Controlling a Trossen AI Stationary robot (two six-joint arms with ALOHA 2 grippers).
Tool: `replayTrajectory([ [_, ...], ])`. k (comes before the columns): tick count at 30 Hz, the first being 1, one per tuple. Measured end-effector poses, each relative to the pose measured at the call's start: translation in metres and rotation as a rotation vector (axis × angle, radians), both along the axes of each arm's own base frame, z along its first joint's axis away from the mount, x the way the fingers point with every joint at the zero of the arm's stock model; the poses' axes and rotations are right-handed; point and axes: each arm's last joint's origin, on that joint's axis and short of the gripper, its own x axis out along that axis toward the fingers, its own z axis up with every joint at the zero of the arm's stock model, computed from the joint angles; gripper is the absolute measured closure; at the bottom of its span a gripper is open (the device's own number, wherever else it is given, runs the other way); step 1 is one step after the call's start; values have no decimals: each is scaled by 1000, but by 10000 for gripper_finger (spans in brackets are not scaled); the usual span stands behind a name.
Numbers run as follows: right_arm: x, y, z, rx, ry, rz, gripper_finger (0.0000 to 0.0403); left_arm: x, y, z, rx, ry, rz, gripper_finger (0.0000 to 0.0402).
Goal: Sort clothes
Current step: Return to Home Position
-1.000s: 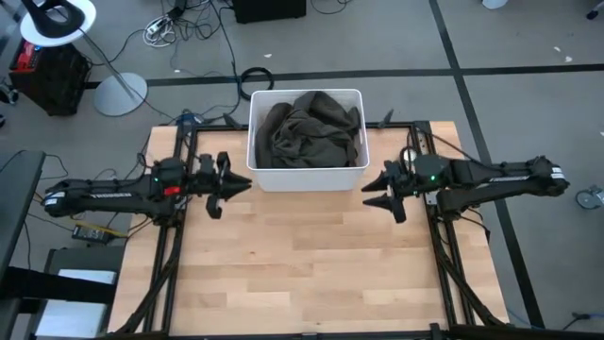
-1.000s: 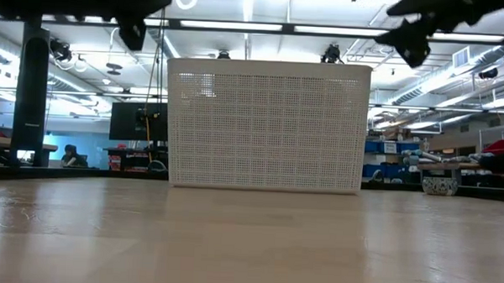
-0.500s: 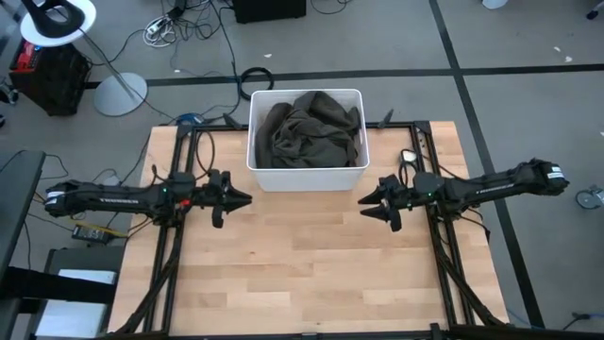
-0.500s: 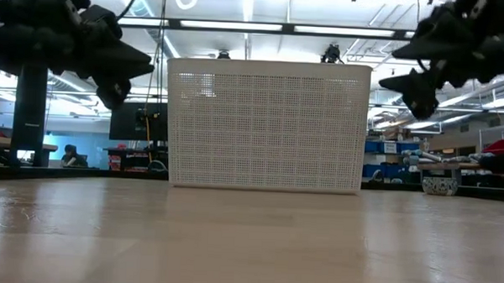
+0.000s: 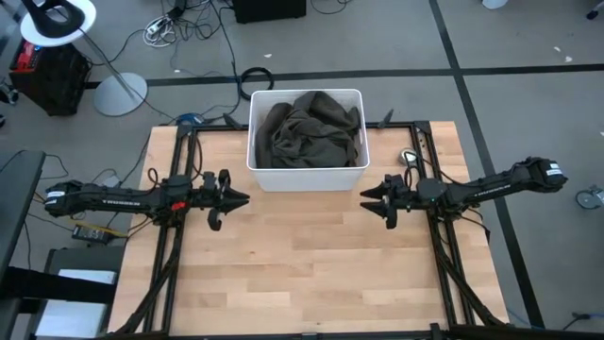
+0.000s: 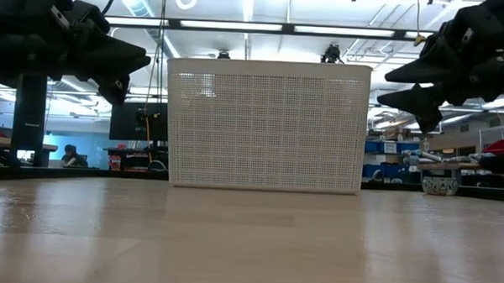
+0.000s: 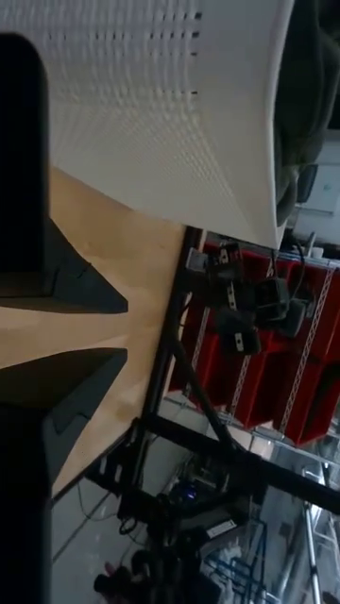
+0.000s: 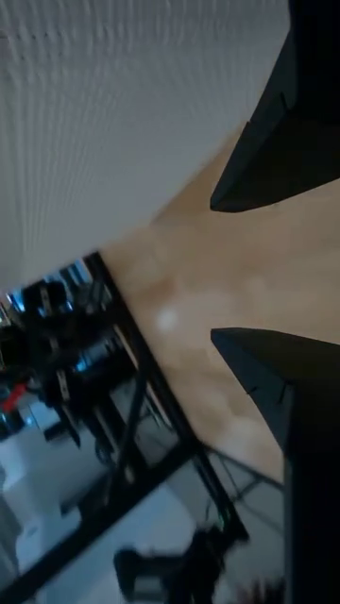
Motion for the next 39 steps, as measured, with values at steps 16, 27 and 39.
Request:
replayTrajectory([
  [16,-5,18,-6,-145,61,30,186,-3,-3,2,65,-17,-103,328],
  [27,-18,15,-5,-196,-18,32,189,-8,-4,6,101,-54,-110,328],
  [39,-29,12,-3,-170,-32,36,190,-16,-2,9,38,-67,-19,328],
])
